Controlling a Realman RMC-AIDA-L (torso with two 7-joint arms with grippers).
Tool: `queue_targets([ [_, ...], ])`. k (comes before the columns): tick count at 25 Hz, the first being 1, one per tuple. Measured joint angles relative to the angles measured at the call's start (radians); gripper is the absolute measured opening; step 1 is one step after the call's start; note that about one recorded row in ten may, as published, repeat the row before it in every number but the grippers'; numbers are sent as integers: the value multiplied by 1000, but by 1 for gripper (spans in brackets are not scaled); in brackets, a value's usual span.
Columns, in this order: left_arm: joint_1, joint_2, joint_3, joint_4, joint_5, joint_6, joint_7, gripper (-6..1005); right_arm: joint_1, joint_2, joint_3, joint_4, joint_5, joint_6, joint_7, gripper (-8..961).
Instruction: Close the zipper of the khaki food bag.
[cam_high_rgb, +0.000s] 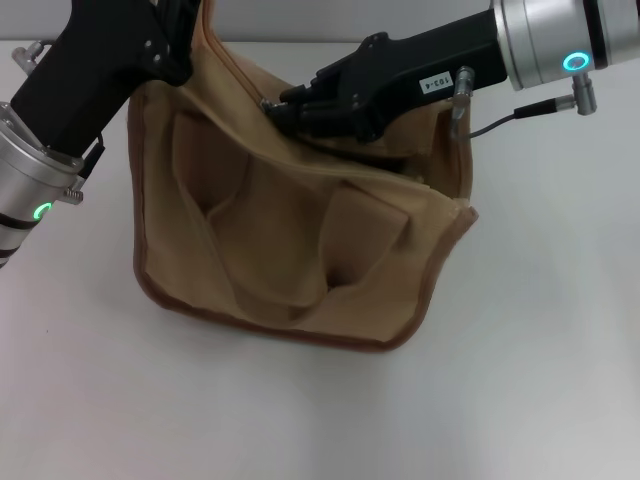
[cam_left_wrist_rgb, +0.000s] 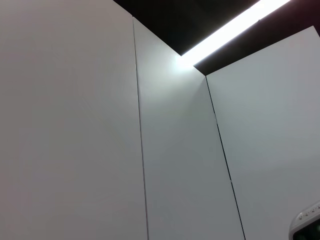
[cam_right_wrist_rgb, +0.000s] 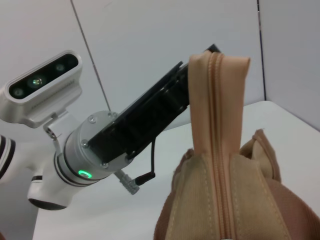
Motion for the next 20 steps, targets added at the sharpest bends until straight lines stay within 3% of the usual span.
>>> queue_targets([
  [18,-4,0,0,0,0,-2,-1,17,16,-3,-3,5,19,-56,107,182],
  [20,-4,0,0,0,0,0,-1,18,16,-3,2,21,19,-52,109,135],
])
